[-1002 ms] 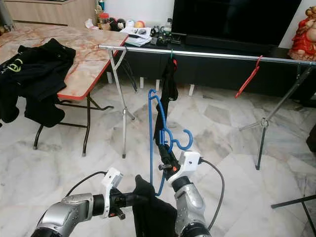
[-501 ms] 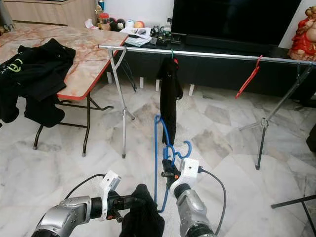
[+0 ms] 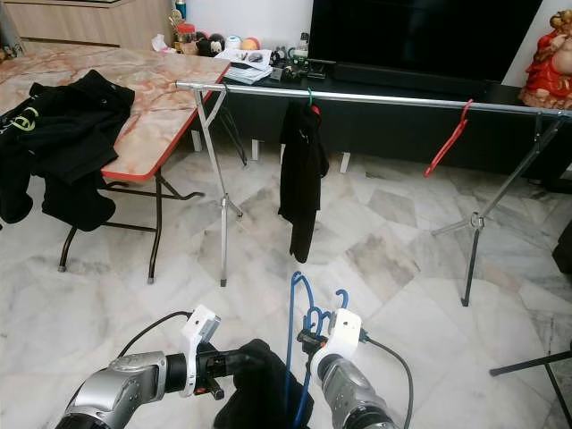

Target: Hang hanger

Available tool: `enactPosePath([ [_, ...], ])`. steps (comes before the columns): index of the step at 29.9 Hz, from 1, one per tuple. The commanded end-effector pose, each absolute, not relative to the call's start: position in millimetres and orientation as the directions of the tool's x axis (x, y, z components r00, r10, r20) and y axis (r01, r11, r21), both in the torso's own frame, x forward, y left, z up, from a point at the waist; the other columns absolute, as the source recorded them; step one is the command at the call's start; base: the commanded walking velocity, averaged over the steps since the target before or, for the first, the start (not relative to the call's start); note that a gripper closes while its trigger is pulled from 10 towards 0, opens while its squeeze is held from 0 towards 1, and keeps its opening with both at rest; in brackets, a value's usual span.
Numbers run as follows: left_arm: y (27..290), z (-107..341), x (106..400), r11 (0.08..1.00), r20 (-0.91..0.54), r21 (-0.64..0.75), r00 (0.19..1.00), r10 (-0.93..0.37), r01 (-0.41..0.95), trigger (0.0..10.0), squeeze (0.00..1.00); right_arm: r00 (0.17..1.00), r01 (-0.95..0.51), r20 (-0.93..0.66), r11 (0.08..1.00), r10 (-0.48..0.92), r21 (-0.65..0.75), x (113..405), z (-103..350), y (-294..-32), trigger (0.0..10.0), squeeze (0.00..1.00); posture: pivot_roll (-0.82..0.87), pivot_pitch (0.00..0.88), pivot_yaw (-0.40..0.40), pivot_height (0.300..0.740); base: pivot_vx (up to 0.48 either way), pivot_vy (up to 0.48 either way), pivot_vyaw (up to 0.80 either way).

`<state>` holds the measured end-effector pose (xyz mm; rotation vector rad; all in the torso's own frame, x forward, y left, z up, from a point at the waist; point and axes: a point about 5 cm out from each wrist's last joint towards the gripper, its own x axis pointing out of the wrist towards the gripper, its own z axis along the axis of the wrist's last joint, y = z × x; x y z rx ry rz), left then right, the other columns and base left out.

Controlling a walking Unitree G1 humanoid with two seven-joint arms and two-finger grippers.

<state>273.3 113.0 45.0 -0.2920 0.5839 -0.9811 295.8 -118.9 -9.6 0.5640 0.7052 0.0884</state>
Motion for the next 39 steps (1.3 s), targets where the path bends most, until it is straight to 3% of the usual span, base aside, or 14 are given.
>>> enactPosePath([
  [1,110.5,48.9,275.7,0.526,-0.321,-0.476,0.418,-0.85,0.705,10.0,0.0,0.756,0.172,-0.602,0.811,0.255,0.559,296.4,-9.4,-118.3,10.0,0.0,0.13,0.05,-0.048,0.74,0.0,0.0,0.0],
  [4,110.7,47.0,274.7,0.526,-0.323,-0.48,0.417,-0.85,0.702,10.0,0.0,0.746,0.211,-0.606,0.766,0.275,0.608,295.2,-10.2,-115.6,10.0,0.0,0.13,0.042,-0.048,0.74,0.0,0.0,0.0],
  [9,111.8,42.4,273.2,0.529,-0.329,-0.483,0.415,-0.848,0.698,10.0,0.0,0.708,0.117,-0.625,0.819,0.328,0.562,292.0,-12.2,-114.7,10.0,0.0,0.13,0.036,-0.047,0.74,0.0,0.0,0.0],
  [12,112.6,41.8,273.0,0.528,-0.33,-0.485,0.413,-0.849,0.698,10.0,0.0,0.671,-0.138,-0.674,0.945,0.309,0.296,287.6,-16.9,-117.0,10.0,0.0,0.13,0.032,-0.046,0.74,0.0,0.0,0.0],
  [15,113.1,42.7,273.0,0.526,-0.331,-0.485,0.41,-0.85,0.699,10.0,0.0,0.659,-0.365,-0.685,0.928,0.312,0.072,283.8,-19.6,-115.4,10.0,0.0,0.13,0.031,-0.046,0.74,0.0,0.0,0.0],
  [19,112.1,46.5,273.1,0.521,-0.325,-0.485,0.408,-0.853,0.703,10.0,0.0,0.719,-0.334,-0.626,0.94,0.302,0.069,288.3,-14.6,-116.0,10.0,0.0,0.13,0.037,-0.049,0.74,0.0,0.0,0.0],
  [28,109.5,47.7,270.8,0.512,-0.317,-0.491,0.402,-0.859,0.705,10.0,0.0,0.745,-0.422,-0.575,0.906,0.34,-0.011,292.3,-8.2,-113.3,10.0,0.0,0.13,0.043,-0.05,0.74,0.0,0.0,0.0],
  [30,109.5,46.5,269.9,0.512,-0.318,-0.491,0.402,-0.859,0.705,10.0,0.0,0.744,-0.455,-0.572,0.889,0.346,-0.053,292.3,-7.8,-112.6,10.0,0.0,0.13,0.043,-0.049,0.74,0.0,0.0,0.0],
  [31,109.8,44.0,268.1,0.512,-0.32,-0.493,0.401,-0.858,0.703,10.0,0.0,0.745,-0.537,-0.567,0.82,0.352,-0.197,292.0,-6.8,-111.5,10.0,0.0,0.13,0.044,-0.049,0.74,0.0,0.0,0.0],
  [32,109.8,44.0,268.1,0.512,-0.32,-0.493,0.401,-0.858,0.703,10.0,0.0,0.745,-0.537,-0.567,0.82,0.352,-0.197,292.0,-6.8,-111.5,10.0,0.0,0.13,0.044,-0.049,0.74,0.0,0.0,0.0],
  [35,111.1,40.3,265.3,0.513,-0.324,-0.494,0.4,-0.858,0.702,10.0,0.0,0.756,-0.607,-0.573,0.669,0.318,-0.429,289.6,-8.9,-114.1,10.0,0.0,0.13,0.045,-0.049,0.74,0.0,0.0,0.0],
  [39,113.7,36.9,262.6,0.516,-0.328,-0.496,0.399,-0.856,0.699,10.0,0.0,0.763,-0.629,-0.578,0.542,0.29,-0.558,285.9,-13.0,-117.0,10.0,0.0,0.13,0.047,-0.049,0.74,0.0,0.0,0.0],
])
